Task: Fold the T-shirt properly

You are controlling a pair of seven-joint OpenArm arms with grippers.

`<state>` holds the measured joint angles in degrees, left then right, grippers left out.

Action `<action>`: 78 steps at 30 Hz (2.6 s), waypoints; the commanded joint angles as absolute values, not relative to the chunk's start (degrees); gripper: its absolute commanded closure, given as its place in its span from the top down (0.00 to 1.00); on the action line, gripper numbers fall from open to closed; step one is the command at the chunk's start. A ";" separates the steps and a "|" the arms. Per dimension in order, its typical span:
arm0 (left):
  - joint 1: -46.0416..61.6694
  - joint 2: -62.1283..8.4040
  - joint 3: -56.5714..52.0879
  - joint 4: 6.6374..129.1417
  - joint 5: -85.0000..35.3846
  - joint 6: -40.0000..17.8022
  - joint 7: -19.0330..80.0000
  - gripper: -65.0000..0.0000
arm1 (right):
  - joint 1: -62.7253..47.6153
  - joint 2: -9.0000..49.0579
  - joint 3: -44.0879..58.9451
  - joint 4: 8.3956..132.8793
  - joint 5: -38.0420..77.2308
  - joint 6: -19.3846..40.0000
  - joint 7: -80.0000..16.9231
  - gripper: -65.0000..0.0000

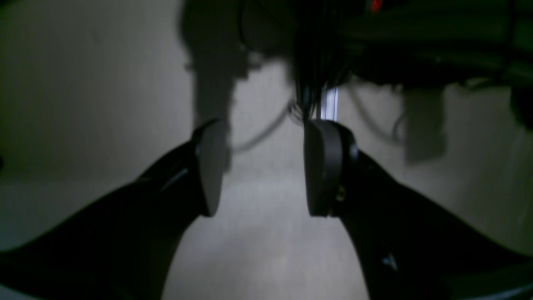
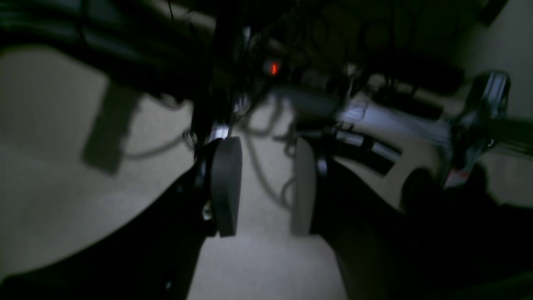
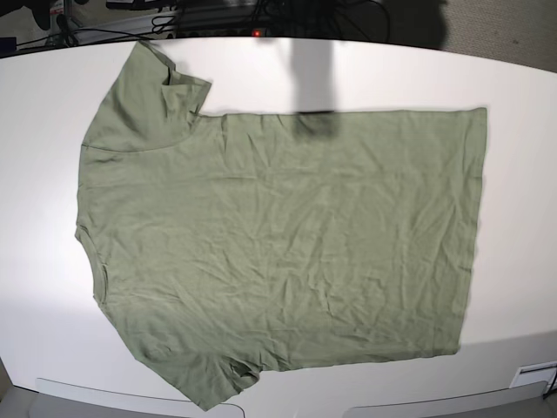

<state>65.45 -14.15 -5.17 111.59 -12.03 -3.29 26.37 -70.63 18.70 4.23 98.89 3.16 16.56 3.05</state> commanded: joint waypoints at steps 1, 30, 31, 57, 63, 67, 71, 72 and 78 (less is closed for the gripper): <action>67.33 -14.33 -5.32 114.13 -11.57 -2.94 26.15 0.47 | -72.10 18.92 4.51 100.86 3.40 16.75 4.29 0.36; 40.36 -16.23 -5.15 125.16 8.23 -23.24 22.57 0.47 | -46.70 24.64 20.49 121.38 -0.40 14.79 1.93 0.36; 39.79 -17.65 -5.15 124.20 8.99 -24.18 21.96 0.47 | -46.06 24.62 20.49 121.38 -1.74 14.81 0.93 0.36; 34.76 -42.19 -2.59 97.41 38.37 -23.09 -10.61 0.47 | -45.65 21.43 20.49 121.40 -4.34 15.05 -3.25 0.36; 30.06 -42.72 6.90 97.41 41.19 -18.74 -4.45 0.47 | -45.56 21.45 20.49 121.40 -4.34 15.03 -3.40 0.36; 27.42 -42.89 13.37 97.30 43.97 -18.17 5.34 0.47 | -45.56 21.47 20.49 121.40 -4.34 15.05 -3.44 0.36; 27.40 -43.68 15.97 95.94 44.14 -18.17 6.48 0.47 | -45.56 21.58 20.49 121.40 -4.32 15.00 -3.42 0.36; 27.31 -43.68 16.03 94.87 44.77 -18.17 5.76 0.47 | -45.56 21.58 20.49 121.40 -4.32 15.00 -3.42 0.36; 27.31 -43.68 16.14 88.23 46.09 -18.02 4.38 0.47 | -45.56 21.65 20.49 121.40 -4.29 15.03 -3.44 0.36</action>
